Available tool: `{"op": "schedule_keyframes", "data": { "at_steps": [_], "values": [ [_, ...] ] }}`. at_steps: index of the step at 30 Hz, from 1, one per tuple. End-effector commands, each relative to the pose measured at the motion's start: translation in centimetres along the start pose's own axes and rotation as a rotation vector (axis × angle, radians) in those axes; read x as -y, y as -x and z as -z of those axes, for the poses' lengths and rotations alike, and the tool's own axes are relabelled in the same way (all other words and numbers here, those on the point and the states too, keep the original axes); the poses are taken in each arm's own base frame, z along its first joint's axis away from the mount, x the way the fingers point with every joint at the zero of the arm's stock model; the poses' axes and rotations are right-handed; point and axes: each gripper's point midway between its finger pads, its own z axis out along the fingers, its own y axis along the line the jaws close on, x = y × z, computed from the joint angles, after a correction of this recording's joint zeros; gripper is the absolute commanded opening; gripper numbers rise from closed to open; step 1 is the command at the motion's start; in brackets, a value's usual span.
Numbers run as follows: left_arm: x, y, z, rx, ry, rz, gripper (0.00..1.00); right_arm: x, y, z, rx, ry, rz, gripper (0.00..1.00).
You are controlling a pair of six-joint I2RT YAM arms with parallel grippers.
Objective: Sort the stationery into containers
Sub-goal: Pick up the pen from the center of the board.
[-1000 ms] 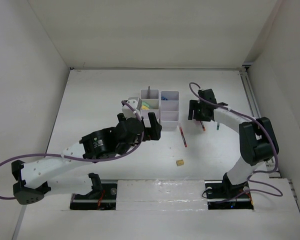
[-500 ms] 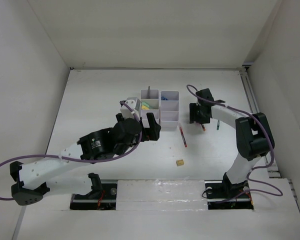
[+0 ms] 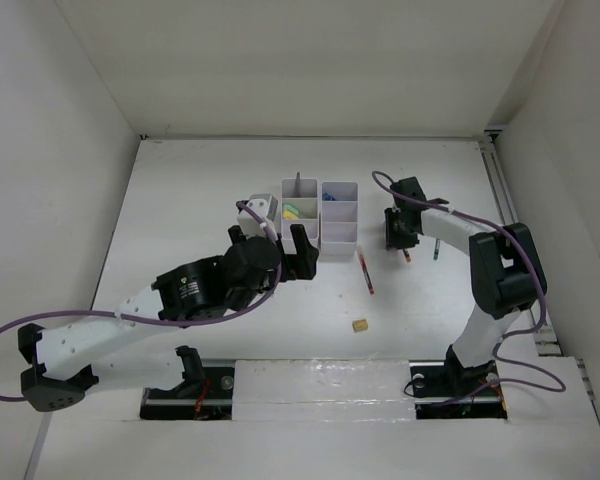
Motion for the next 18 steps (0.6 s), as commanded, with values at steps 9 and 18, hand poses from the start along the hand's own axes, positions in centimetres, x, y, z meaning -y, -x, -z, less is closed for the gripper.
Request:
{"op": "schedule_keyframes", "data": {
  "at_steps": [9,18],
  "values": [
    [3.6,-0.1,-3.4,0.052,-0.075,0.048,1.0,-5.5,4.0,11.0,0.361,0.272,-0.012,0.0],
    [8.4,2.4,-5.8,0.113,-0.151,0.029,1.0,-10.7,0.7,21.7,0.579,0.611,0.129,0.0]
  ]
}}
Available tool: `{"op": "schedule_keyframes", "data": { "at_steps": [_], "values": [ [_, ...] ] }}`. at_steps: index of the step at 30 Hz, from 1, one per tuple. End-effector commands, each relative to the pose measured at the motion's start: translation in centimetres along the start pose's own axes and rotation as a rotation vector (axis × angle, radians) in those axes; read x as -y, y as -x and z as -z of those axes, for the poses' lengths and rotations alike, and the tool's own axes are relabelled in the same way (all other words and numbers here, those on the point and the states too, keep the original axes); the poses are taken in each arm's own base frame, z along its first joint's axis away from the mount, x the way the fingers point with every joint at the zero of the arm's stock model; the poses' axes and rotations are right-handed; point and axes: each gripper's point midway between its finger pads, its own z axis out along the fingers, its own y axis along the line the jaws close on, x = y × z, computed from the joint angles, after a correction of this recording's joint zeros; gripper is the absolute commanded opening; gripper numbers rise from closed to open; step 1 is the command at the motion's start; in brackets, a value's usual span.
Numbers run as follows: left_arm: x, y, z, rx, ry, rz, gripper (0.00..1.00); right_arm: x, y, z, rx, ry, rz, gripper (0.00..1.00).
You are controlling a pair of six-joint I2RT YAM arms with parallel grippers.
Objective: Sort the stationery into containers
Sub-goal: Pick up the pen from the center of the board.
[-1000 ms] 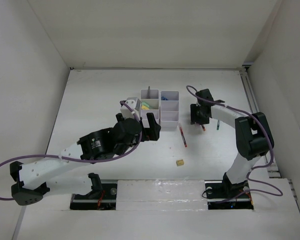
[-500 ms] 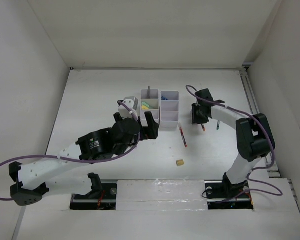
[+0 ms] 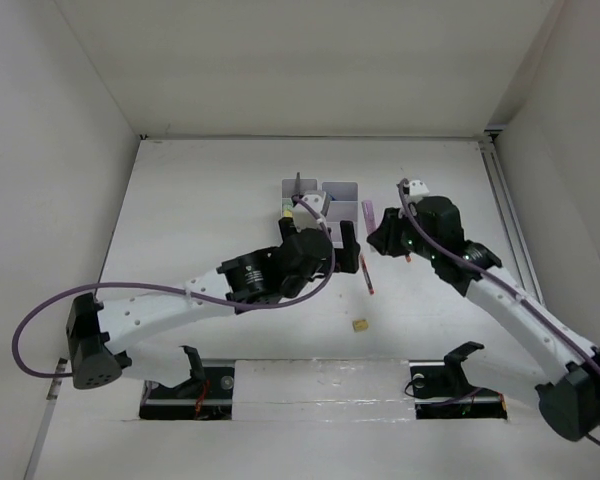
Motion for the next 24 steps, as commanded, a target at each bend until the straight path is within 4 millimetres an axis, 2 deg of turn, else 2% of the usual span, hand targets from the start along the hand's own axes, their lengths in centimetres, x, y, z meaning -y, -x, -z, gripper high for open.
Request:
{"op": "schedule_keyframes", "data": {
  "at_steps": [1,2,6,7,11,17,19,22,23,24],
  "values": [
    [3.3,5.2,0.7,0.123,-0.1,0.071,1.0,-3.8,1.9,3.2,0.133,0.177,0.016,0.0],
    [3.5,5.1,0.8,0.117,-0.109,0.07,1.0,-5.2,2.3,4.2,0.155,0.236,0.022,0.0],
    [4.3,5.8,0.4,0.142,-0.143,0.076,1.0,-7.3,1.9,6.5,0.179,0.329,0.051,0.0],
    [4.3,5.4,0.1,0.134,-0.137,0.069,1.0,-7.7,1.9,6.9,0.181,0.345,0.058,0.0],
    [4.6,6.3,0.1,0.165,-0.149,0.077,1.0,-10.2,1.3,7.7,0.161,0.461,0.089,0.0],
    [4.9,6.4,-0.4,0.176,-0.142,0.072,0.98,-11.8,1.0,8.8,0.187,0.537,0.082,0.0],
    [4.7,5.9,-0.7,0.164,-0.133,0.062,0.94,-12.0,1.4,9.3,0.211,0.546,0.086,0.0],
    [4.7,5.6,-1.0,0.157,-0.128,0.057,0.81,-12.4,1.8,10.2,0.236,0.571,0.094,0.0],
    [4.7,5.5,-1.1,0.158,-0.129,0.058,0.68,-12.6,1.7,10.4,0.228,0.587,0.098,0.0],
    [4.8,5.7,-1.1,0.164,-0.133,0.063,0.61,-12.8,1.7,10.7,0.232,0.6,0.102,0.0]
  ]
}}
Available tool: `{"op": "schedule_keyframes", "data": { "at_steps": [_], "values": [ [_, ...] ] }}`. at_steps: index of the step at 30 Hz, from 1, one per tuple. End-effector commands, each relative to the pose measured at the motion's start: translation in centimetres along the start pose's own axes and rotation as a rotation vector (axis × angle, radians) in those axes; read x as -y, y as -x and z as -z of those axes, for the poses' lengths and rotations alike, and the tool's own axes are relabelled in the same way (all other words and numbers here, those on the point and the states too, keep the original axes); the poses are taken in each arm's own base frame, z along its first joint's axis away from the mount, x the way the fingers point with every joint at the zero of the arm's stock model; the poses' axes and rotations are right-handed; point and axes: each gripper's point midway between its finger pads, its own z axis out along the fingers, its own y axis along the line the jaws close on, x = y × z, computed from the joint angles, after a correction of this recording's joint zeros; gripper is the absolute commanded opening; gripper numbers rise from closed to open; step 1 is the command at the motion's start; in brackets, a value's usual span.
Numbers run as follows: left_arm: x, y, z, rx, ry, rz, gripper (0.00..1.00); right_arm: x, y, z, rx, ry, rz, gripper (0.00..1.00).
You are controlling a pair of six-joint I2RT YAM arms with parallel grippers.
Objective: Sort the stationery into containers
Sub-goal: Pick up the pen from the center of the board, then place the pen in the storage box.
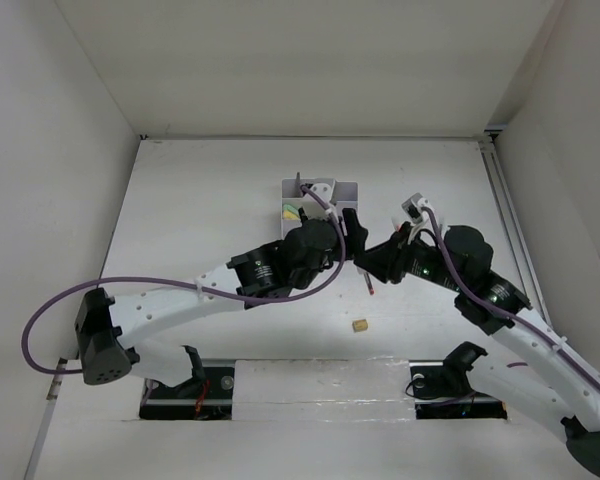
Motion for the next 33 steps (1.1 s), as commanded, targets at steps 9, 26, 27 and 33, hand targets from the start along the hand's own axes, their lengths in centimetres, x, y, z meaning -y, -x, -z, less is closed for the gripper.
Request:
{"op": "schedule_keyframes", "data": {
  "at_steps": [9,26,27,33],
  "values": [
    [1.4,3.4,-0.9,0.098,0.005,-0.007,0.0,-2.1,1.4,0.3,0.096,0.114,0.035,0.76],
    [-17.6,10.1,-1.8,0.533,0.652,0.18,0.0,3.8,0.4,1.6,0.141,-0.233,-0.075,1.0],
    [-18.2,10.4,-1.8,0.554,0.675,0.188,0.0,3.6,0.3,1.5,0.134,-0.22,-0.075,1.0],
    [-19.8,11.2,-2.8,0.66,0.667,0.248,0.0,3.1,-1.2,1.4,0.103,-0.179,-0.075,1.0]
  ]
}}
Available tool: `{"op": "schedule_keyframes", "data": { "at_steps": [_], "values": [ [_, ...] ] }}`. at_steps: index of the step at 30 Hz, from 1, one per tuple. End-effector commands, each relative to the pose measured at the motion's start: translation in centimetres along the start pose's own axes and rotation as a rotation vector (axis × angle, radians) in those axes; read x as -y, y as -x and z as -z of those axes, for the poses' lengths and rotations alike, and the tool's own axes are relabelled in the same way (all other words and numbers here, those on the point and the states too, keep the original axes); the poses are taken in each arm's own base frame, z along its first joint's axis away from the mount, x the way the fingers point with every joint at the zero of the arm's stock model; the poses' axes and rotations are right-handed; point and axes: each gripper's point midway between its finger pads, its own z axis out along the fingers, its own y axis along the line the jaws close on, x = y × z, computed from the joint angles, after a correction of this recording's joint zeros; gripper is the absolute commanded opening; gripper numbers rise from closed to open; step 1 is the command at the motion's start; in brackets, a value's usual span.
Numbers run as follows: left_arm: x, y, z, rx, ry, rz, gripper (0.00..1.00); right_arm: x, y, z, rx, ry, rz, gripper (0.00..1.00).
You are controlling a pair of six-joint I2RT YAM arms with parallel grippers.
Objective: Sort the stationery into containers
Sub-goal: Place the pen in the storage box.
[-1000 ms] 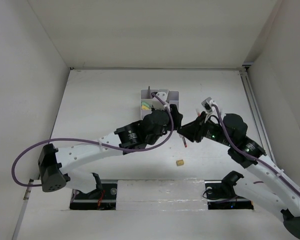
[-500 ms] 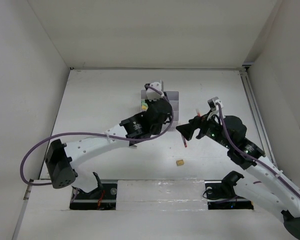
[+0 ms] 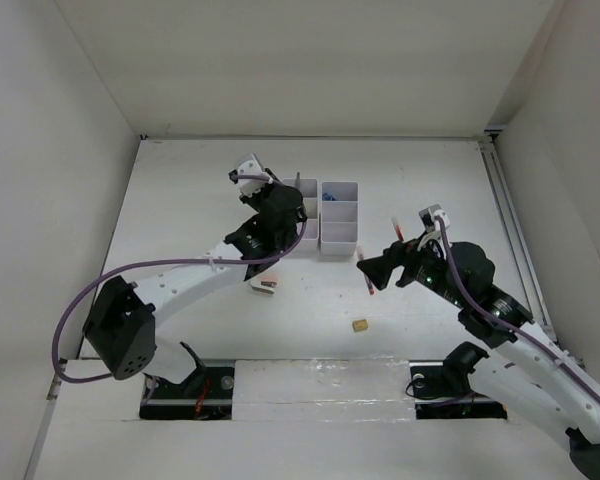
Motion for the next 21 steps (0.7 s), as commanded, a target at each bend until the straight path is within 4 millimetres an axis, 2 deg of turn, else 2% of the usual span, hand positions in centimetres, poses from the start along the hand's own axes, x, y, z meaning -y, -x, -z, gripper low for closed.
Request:
{"op": "schedule_keyframes", "data": {
  "at_steps": [1,7,8,10,11,12,18,21],
  "values": [
    [0.2,2.2,-1.1,0.116,0.014,0.132,0.0,-1.0,-0.3,0.5,-0.001,0.049,-0.005,1.0],
    [0.7,-0.1,-2.3,0.104,0.005,0.141,0.0,-1.4,-0.2,1.5,0.015,0.07,-0.002,1.0],
    [0.2,-1.3,-2.5,0.098,0.01,0.116,0.0,-1.6,-0.3,1.5,0.009,0.082,-0.001,1.0],
    [0.8,-1.3,-2.7,0.115,-0.013,0.143,0.0,-1.8,-0.4,1.9,0.015,0.102,0.01,1.0],
    [0.5,-2.2,-2.9,0.111,-0.01,0.123,0.0,-2.2,-0.5,2.0,0.006,0.118,0.012,1.0],
    [0.8,-1.8,-2.9,0.122,-0.018,0.149,0.0,-2.4,-0.6,2.0,0.001,0.129,0.012,1.0],
    [1.1,-4.6,-4.1,0.081,-0.019,0.105,0.0,-2.7,-1.3,2.2,-0.013,0.16,0.014,1.0],
    [0.9,-5.2,-4.3,0.084,-0.009,0.109,0.0,-2.8,-1.5,2.1,-0.018,0.168,0.014,1.0]
  ]
}}
